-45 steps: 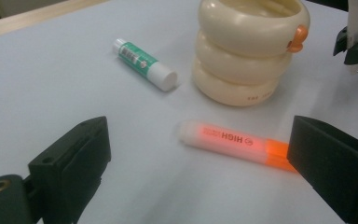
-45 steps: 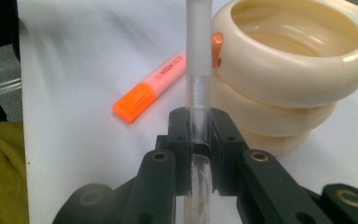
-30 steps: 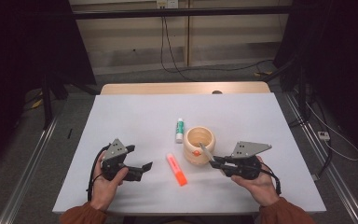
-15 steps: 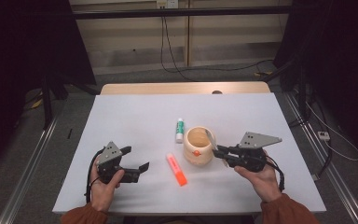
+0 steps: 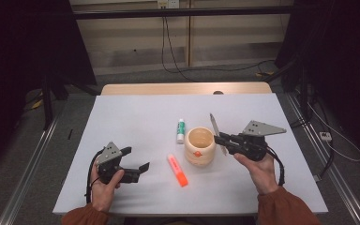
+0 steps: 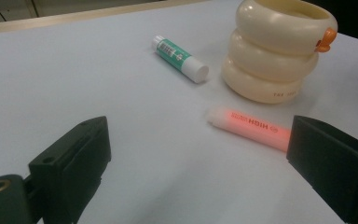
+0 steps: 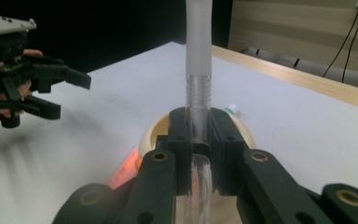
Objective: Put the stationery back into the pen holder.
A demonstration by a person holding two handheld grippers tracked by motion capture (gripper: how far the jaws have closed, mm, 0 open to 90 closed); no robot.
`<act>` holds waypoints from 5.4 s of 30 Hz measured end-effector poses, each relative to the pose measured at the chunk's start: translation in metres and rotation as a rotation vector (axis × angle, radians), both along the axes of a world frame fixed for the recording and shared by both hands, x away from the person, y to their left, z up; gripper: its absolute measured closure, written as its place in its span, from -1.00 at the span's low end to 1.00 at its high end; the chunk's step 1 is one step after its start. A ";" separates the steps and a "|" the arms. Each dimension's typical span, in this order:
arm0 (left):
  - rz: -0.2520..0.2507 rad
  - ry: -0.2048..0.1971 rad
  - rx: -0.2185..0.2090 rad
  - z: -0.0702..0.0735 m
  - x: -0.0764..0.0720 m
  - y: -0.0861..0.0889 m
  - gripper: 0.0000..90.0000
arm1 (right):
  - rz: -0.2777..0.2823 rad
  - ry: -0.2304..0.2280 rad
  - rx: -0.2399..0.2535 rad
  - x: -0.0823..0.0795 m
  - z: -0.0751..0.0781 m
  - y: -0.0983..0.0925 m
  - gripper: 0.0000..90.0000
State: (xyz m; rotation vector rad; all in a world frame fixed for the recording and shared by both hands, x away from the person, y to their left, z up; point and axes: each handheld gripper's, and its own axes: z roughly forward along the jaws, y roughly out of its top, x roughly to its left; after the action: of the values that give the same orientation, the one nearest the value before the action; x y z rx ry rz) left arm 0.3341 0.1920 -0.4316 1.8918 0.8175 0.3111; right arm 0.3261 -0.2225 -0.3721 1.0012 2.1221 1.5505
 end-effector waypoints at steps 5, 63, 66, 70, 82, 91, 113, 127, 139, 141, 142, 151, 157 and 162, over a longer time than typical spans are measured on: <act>0.004 0.003 -0.001 -0.001 0.000 0.000 -0.86 | -0.011 -0.027 0.015 0.008 0.006 0.008 0.79; -0.002 0.017 0.016 -0.003 0.002 -0.001 -0.86 | -0.023 -0.033 0.011 0.047 -0.038 0.031 0.69; -0.002 0.017 0.015 -0.003 0.002 -0.001 -0.86 | -0.024 -0.035 0.011 0.046 -0.037 0.031 0.58; -0.002 0.017 0.014 -0.003 0.002 -0.001 -0.86 | -0.026 -0.044 0.023 0.044 -0.033 0.029 0.32; 0.004 0.024 0.017 -0.004 0.003 -0.001 -0.86 | -0.112 -0.018 -0.020 0.036 -0.030 0.016 -0.74; 0.007 0.030 0.018 -0.004 0.003 -0.002 -0.86 | -0.130 -0.010 -0.039 0.024 -0.031 0.005 -0.80; 0.018 0.001 0.008 0.003 0.003 -0.006 -0.89 | -0.184 -0.002 -0.070 -0.010 -0.048 -0.023 -0.85; 0.015 -0.028 0.029 0.008 -0.003 -0.014 -0.90 | -0.223 0.004 -0.082 -0.035 -0.059 -0.033 -0.85; -0.006 0.004 0.045 0.012 -0.006 -0.017 -0.66 | -0.258 0.021 -0.074 -0.049 -0.072 -0.045 -0.85; -0.014 0.016 0.039 0.012 -0.007 -0.020 -0.58 | -0.262 0.020 -0.058 -0.050 -0.071 -0.046 -0.85; -0.021 0.021 0.037 0.012 -0.008 -0.021 -0.53 | -0.263 0.020 -0.056 -0.050 -0.071 -0.046 -0.85; -0.081 0.060 -0.001 0.014 -0.008 -0.032 0.34 | -0.241 0.024 -0.065 -0.049 -0.073 -0.042 -0.85; -0.130 0.071 -0.002 0.013 -0.008 -0.043 0.97 | -0.236 0.026 -0.062 -0.049 -0.073 -0.041 -0.86; -0.150 0.083 0.009 0.012 -0.006 -0.050 1.00 | -0.236 0.027 -0.061 -0.048 -0.073 -0.041 -0.86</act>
State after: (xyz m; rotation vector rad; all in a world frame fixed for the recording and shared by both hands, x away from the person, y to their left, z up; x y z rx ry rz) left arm 0.3277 0.1416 -0.4197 1.9728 0.7251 0.1454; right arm 0.2776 -0.2635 -0.4456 1.2080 1.9736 1.3585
